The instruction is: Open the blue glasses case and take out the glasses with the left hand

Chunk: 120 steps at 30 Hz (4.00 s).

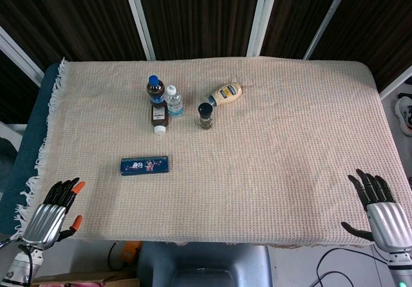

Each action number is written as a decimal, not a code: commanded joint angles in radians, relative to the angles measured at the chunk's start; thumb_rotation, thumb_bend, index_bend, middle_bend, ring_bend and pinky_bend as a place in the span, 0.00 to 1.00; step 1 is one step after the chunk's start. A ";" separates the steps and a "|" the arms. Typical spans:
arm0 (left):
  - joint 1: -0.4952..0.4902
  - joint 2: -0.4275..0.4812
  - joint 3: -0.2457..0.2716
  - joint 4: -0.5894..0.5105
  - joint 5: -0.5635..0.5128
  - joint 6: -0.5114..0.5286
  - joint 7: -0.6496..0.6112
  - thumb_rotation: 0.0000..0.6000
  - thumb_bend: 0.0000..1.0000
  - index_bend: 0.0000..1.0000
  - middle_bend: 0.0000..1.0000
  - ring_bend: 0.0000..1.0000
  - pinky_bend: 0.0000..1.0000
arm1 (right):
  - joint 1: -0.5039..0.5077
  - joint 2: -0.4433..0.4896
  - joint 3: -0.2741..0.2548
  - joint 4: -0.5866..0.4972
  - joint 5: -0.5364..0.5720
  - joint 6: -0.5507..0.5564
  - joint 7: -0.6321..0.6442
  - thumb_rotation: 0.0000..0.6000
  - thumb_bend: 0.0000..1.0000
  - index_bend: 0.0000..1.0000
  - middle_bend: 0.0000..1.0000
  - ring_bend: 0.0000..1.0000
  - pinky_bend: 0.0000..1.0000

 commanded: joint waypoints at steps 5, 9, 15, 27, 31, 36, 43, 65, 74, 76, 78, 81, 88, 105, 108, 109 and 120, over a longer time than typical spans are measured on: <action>-0.029 -0.069 -0.030 0.059 0.009 -0.005 -0.060 1.00 0.41 0.01 0.00 0.00 0.00 | 0.007 -0.004 0.000 -0.002 0.009 -0.018 -0.010 1.00 0.10 0.00 0.00 0.00 0.00; -0.070 -0.164 -0.069 0.110 0.003 -0.026 -0.110 1.00 0.41 0.05 0.00 0.00 0.00 | 0.011 -0.007 0.005 -0.002 0.022 -0.027 -0.019 1.00 0.10 0.00 0.00 0.00 0.00; -0.172 -0.258 -0.145 0.101 -0.060 -0.139 -0.069 1.00 0.40 0.11 0.00 0.00 0.00 | 0.017 -0.010 0.013 -0.004 0.041 -0.039 -0.027 1.00 0.10 0.00 0.00 0.00 0.00; -0.330 -0.416 -0.263 0.153 -0.321 -0.343 0.153 1.00 0.40 0.19 0.00 0.00 0.00 | 0.027 0.000 0.029 -0.007 0.081 -0.060 -0.014 1.00 0.10 0.00 0.00 0.00 0.00; -0.360 -0.454 -0.275 0.184 -0.390 -0.372 0.211 1.00 0.40 0.21 0.00 0.00 0.00 | 0.026 0.005 0.031 -0.009 0.085 -0.057 -0.007 1.00 0.10 0.00 0.00 0.00 0.00; -0.387 -0.495 -0.285 0.230 -0.435 -0.376 0.246 1.00 0.40 0.21 0.00 0.00 0.00 | 0.023 0.009 0.030 -0.009 0.081 -0.049 0.006 1.00 0.10 0.00 0.00 0.00 0.00; -0.410 -0.533 -0.290 0.290 -0.483 -0.383 0.263 1.00 0.40 0.22 0.00 0.00 0.00 | 0.019 0.016 0.029 -0.007 0.075 -0.039 0.024 1.00 0.10 0.00 0.00 0.00 0.00; -0.430 -0.558 -0.282 0.322 -0.498 -0.347 0.241 1.00 0.40 0.49 0.00 0.00 0.00 | 0.016 0.018 0.028 -0.005 0.072 -0.034 0.028 1.00 0.10 0.00 0.00 0.00 0.00; -0.437 -0.563 -0.287 0.331 -0.504 -0.340 0.235 1.00 0.42 0.56 0.04 0.00 0.00 | 0.014 0.019 0.027 -0.005 0.069 -0.029 0.031 1.00 0.10 0.00 0.00 0.00 0.00; -0.437 -0.560 -0.285 0.326 -0.499 -0.335 0.231 1.00 0.42 0.56 0.04 0.00 0.00 | 0.015 0.019 0.027 -0.005 0.069 -0.030 0.032 1.00 0.10 0.00 0.00 0.00 0.00; -0.438 -0.555 -0.286 0.317 -0.493 -0.331 0.227 1.00 0.42 0.56 0.04 0.00 0.00 | 0.015 0.019 0.027 -0.004 0.069 -0.031 0.032 1.00 0.10 0.00 0.00 0.00 0.00; -0.442 -0.550 -0.291 0.310 -0.491 -0.327 0.224 1.00 0.42 0.56 0.05 0.00 0.00 | 0.014 0.021 0.027 -0.005 0.068 -0.029 0.036 1.00 0.10 0.00 0.00 0.00 0.00; -0.476 -0.565 -0.340 0.346 -0.523 -0.339 0.216 1.00 0.42 0.56 0.06 0.00 0.00 | 0.011 0.028 0.026 -0.005 0.065 -0.022 0.049 1.00 0.10 0.00 0.00 0.00 0.00; -0.571 -0.586 -0.407 0.466 -0.628 -0.397 0.289 1.00 0.42 0.27 0.00 0.00 0.00 | 0.010 0.045 0.026 -0.001 0.060 -0.021 0.086 1.00 0.10 0.00 0.00 0.00 0.00; -0.532 -0.499 -0.381 0.346 -0.622 -0.395 0.288 1.00 0.51 0.39 0.01 0.00 0.00 | 0.011 0.044 0.023 -0.002 0.055 -0.023 0.084 1.00 0.10 0.00 0.00 0.00 0.00; -0.520 -0.473 -0.370 0.313 -0.619 -0.394 0.291 1.00 0.58 0.42 0.01 0.00 0.00 | 0.011 0.043 0.023 -0.003 0.054 -0.023 0.081 1.00 0.10 0.00 0.00 0.00 0.00; -0.453 -0.317 -0.218 0.149 -0.577 -0.406 0.359 1.00 0.75 0.45 0.02 0.00 0.00 | 0.016 0.029 0.014 -0.010 0.046 -0.039 0.045 1.00 0.10 0.00 0.00 0.00 0.00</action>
